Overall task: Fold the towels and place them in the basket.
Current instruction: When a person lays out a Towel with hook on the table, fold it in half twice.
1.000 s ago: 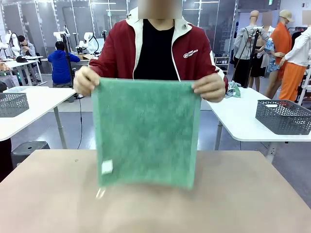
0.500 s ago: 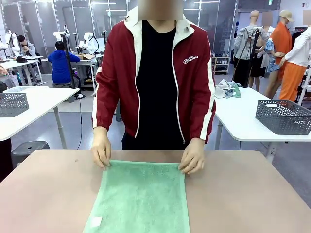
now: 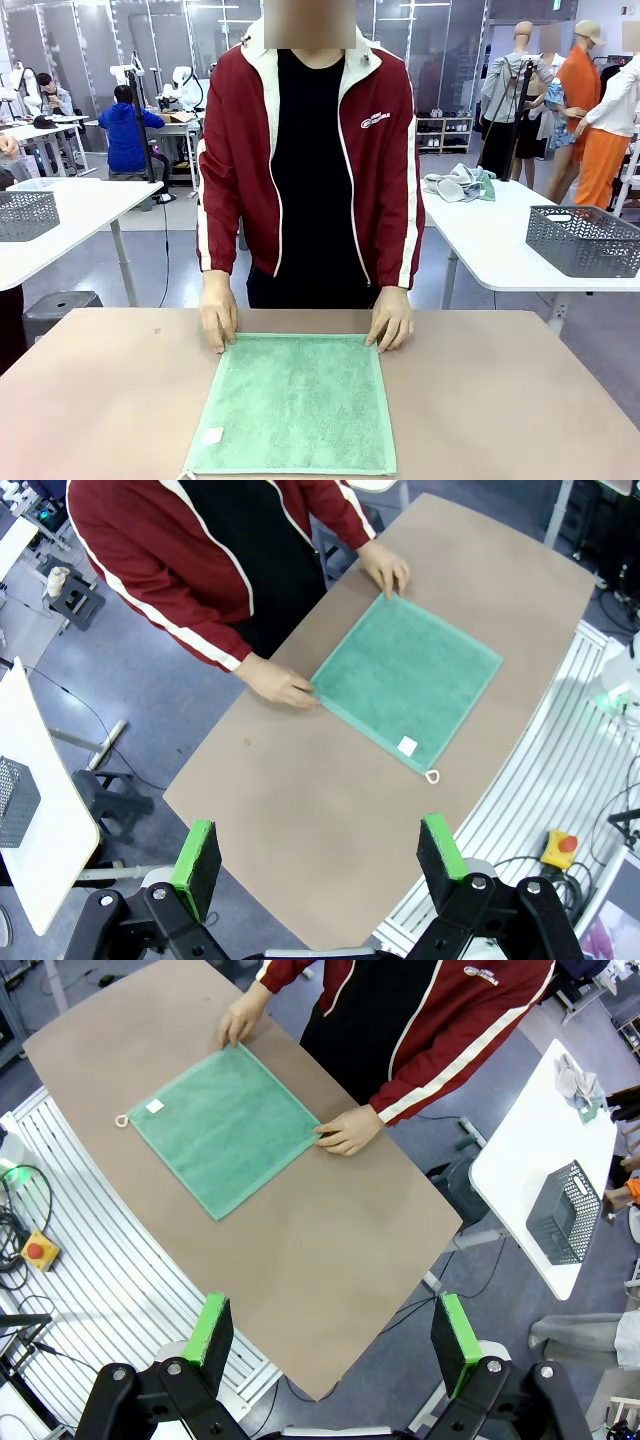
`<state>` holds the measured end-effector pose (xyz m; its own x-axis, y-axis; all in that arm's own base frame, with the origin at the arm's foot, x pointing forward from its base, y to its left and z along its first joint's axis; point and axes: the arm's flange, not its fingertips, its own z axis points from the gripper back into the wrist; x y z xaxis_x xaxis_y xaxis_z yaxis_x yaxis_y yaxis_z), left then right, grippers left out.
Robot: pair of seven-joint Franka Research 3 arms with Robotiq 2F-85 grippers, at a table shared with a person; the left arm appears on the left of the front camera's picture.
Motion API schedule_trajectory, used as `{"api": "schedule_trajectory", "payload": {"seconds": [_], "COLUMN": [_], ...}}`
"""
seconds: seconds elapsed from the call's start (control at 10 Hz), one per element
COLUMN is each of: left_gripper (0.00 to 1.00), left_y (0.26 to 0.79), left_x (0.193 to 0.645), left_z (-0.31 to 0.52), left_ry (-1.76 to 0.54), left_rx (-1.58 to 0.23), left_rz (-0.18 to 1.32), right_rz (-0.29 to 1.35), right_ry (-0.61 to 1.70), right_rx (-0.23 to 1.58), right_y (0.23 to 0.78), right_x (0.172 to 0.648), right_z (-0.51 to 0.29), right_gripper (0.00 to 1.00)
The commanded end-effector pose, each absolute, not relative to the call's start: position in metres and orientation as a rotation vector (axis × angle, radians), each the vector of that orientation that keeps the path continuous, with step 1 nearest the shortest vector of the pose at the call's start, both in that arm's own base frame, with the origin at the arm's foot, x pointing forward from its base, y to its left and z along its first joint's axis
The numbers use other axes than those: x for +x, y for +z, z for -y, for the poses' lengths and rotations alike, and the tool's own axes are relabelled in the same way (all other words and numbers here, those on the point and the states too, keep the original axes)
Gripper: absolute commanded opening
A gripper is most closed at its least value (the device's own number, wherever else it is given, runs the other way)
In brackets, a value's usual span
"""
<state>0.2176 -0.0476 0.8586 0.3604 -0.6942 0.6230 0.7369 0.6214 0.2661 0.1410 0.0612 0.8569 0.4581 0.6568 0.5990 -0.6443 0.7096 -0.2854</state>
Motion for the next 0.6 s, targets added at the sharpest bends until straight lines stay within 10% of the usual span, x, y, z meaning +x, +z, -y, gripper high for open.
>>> {"api": "schedule_trajectory", "payload": {"seconds": [0.0, 0.5], "left_gripper": [1.0, 1.0], "left_y": [0.8581, 0.8581], "left_x": [0.216, 0.216], "left_z": [0.0465, 0.0465], "left_ry": [-0.922, -0.922], "left_rx": [-0.063, -0.063], "left_rz": [0.776, 0.776], "right_rz": [0.751, 0.751], "right_ry": [0.802, 0.802], "right_rx": [-0.019, -0.019], "right_y": [0.8574, 0.8574], "right_x": [0.1392, 0.1392], "right_z": [-0.0604, -0.0604], "right_gripper": [1.0, 1.0]}}
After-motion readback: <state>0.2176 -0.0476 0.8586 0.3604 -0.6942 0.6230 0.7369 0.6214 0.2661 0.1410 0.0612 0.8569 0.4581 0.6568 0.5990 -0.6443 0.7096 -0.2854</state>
